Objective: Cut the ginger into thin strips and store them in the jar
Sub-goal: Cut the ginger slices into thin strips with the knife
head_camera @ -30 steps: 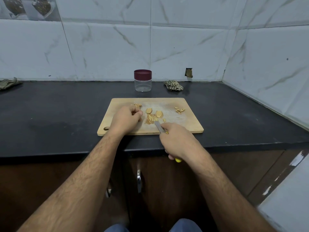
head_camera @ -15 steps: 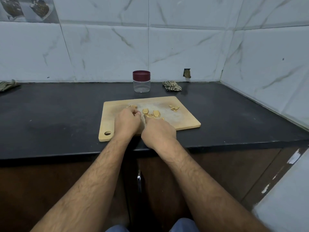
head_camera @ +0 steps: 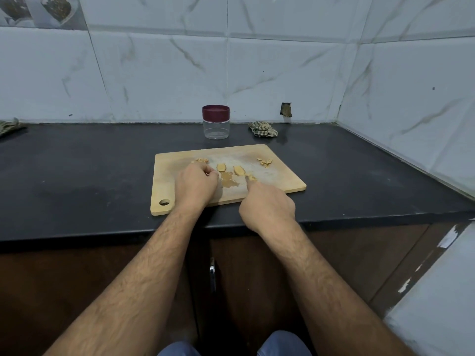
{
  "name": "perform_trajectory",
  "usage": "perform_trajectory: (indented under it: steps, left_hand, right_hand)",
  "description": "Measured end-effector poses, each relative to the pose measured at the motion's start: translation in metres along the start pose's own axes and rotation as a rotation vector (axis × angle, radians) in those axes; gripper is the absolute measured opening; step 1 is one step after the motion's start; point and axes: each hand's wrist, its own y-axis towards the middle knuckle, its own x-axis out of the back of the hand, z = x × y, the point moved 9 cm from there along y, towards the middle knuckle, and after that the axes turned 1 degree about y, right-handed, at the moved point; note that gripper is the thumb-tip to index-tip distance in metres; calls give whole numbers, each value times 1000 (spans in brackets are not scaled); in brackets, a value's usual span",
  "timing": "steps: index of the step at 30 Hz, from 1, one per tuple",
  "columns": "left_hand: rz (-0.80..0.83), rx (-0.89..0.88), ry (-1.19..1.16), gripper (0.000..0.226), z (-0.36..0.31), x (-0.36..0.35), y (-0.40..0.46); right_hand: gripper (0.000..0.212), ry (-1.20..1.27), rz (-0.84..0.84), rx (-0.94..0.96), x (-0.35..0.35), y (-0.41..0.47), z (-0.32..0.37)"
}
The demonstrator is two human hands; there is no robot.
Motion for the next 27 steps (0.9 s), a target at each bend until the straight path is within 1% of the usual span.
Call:
perform_trajectory:
  steps: [3,6,16,21,27]
  left_hand:
    - [6,-2,17,17,-1,1,0]
    - [6,-8,34,16,-3,1,0]
    - [32,30,46,16,2,-5,4]
    - [23,38,54,16,2,-5,5]
    - [18,25,67,14,1,-4,5]
  right_hand:
    - [55,-5,-13,39,2,0,2]
    - [55,-22,15,80,-2,1,6]
    - [65,-46,30,39,3,12,-20]
    - [61,-21,29,55,2,13,-20]
    - [62,6,28,42,4,19,-24]
